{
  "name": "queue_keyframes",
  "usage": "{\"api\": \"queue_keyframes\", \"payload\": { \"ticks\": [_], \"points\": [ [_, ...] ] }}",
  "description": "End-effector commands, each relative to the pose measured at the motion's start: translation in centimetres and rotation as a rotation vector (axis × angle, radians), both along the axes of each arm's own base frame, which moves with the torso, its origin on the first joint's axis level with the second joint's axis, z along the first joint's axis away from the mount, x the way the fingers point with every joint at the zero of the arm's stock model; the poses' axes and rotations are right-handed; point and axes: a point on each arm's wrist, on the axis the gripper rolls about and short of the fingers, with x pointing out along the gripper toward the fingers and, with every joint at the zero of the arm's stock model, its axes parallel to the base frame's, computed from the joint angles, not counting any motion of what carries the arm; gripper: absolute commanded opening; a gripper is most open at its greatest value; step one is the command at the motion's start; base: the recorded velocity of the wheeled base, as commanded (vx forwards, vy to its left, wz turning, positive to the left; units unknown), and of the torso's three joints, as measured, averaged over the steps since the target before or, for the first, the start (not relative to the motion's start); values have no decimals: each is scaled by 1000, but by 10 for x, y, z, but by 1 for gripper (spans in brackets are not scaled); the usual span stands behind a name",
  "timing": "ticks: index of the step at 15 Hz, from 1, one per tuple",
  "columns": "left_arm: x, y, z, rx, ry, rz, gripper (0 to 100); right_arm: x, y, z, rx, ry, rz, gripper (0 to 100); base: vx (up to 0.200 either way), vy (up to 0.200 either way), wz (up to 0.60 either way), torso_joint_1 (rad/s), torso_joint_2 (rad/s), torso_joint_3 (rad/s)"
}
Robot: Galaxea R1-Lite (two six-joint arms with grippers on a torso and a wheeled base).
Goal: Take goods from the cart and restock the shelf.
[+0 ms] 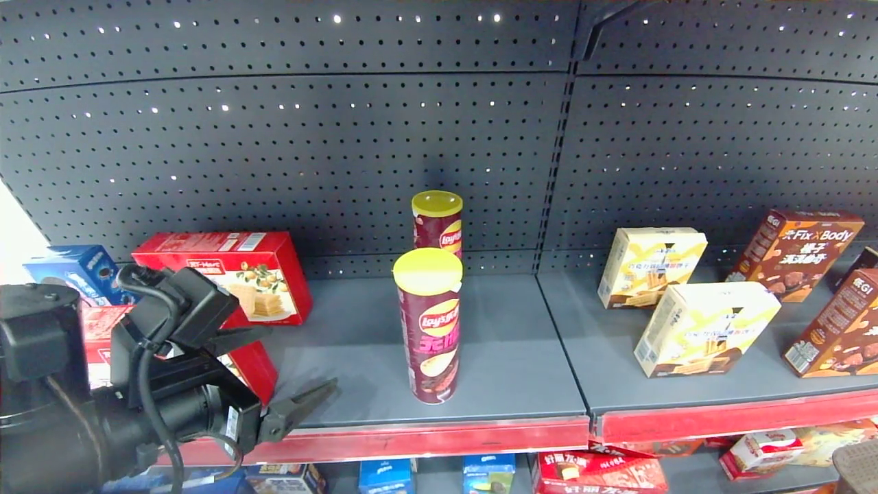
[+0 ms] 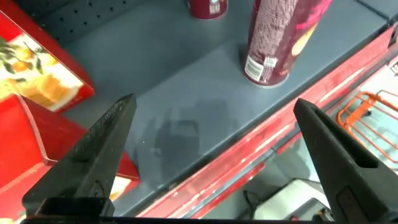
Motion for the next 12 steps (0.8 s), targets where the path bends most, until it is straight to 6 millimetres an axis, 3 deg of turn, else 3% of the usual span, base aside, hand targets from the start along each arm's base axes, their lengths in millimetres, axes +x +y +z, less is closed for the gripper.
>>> {"api": "queue_keyframes", "payload": {
  "ticks": [1,4,7,9,11,12],
  "points": [
    [-3,5,2,-6,-15,16,100,-4,-1,-15,35,-28,88,100,0,0,0,0,0,0],
    [-13,13,-2,-4,-11,44,100,5,3,-38,168,15,367,100,0,0,0,0,0,0],
    [-21,21,-4,-6,-18,72,100,8,8,-38,170,29,644,100,0,0,0,0,0,0],
    [-23,26,-4,-9,-21,98,100,11,15,-38,109,82,938,100,0,0,0,0,0,0],
    [-21,28,-3,-12,-28,111,100,11,16,-38,103,87,1000,100,0,0,0,0,0,0],
    [-20,29,-2,-13,-30,117,100,11,19,-41,145,98,1149,100,0,0,0,0,0,0]
  ]
}}
